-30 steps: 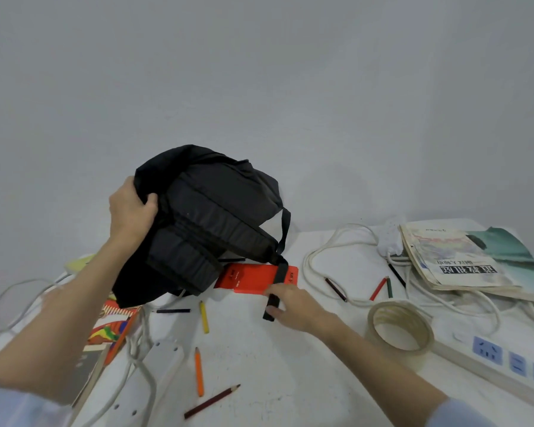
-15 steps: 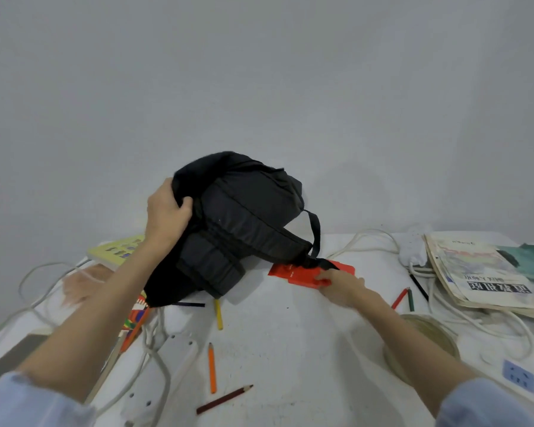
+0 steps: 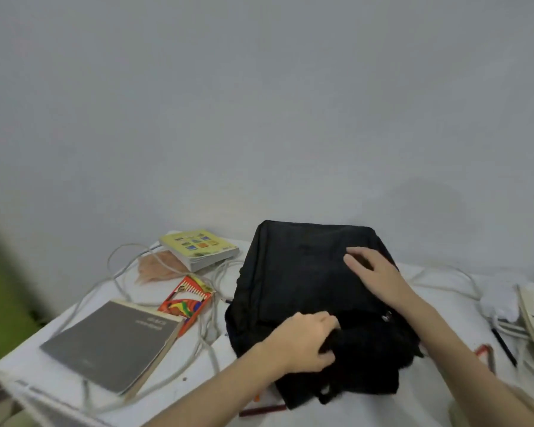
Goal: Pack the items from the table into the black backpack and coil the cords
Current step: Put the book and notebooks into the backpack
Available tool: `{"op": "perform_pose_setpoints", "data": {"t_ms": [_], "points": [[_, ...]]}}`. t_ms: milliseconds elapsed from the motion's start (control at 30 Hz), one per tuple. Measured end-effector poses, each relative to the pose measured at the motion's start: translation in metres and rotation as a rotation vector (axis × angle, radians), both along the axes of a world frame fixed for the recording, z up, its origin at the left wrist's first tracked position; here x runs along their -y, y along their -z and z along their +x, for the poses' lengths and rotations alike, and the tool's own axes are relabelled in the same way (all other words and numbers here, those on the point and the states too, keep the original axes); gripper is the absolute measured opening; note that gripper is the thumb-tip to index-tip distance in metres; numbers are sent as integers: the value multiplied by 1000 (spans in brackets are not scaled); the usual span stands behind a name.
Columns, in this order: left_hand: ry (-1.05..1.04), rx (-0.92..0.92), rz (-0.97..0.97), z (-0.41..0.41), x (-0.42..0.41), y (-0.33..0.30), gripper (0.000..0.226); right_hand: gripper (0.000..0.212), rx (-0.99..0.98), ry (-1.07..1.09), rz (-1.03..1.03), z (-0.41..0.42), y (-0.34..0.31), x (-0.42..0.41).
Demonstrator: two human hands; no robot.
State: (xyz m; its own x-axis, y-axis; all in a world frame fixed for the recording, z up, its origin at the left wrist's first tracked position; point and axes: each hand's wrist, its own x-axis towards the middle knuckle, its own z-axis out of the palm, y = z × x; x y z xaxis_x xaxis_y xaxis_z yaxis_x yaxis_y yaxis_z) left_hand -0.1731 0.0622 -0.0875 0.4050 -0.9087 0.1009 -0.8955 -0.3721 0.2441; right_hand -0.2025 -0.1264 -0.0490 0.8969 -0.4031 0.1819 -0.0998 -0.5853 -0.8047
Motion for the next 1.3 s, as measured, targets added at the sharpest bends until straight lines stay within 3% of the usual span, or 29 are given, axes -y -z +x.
{"op": "perform_pose_setpoints", "data": {"t_ms": [67,133,233,333,433,533,567,633,733,800,900,1033,1200,1300], "points": [[1,-239,35,3,-10,0,39,55,-251,-127,-142,11,27,-22],[-67,-550,-123,17,-36,-6,32,85,-476,-140,-417,12,71,-45],[-257,-634,-405,59,-93,-14,11,110,-488,-55,-624,3,110,-59],[-491,-566,-551,121,-155,-13,10,92,-567,-19,-591,8,94,-63],[-666,-354,-541,180,-194,-11,5,68,-701,23,-571,31,55,-90],[-743,-242,-488,228,-209,-12,21,56,-386,-1,-567,72,31,-144],[-744,-219,-458,244,-212,-12,23,52,-246,-31,-512,92,30,-165],[-749,-199,-394,266,-212,-9,26,41,-113,-103,-191,130,32,-202],[-766,-199,-201,292,-214,-5,35,37,-261,-67,580,189,39,-239],[-765,-203,11,310,-219,-3,40,38,-338,7,871,217,47,-249],[-863,-173,306,331,-226,10,50,36,-359,19,1066,234,57,-249],[-914,-28,527,347,-227,14,51,39,-406,-61,1206,243,61,-242],[-781,-8,589,357,-223,0,59,37,-363,-53,1374,250,56,-230],[-689,122,577,357,-222,-9,52,32,-274,-5,1500,249,55,-224]]}}
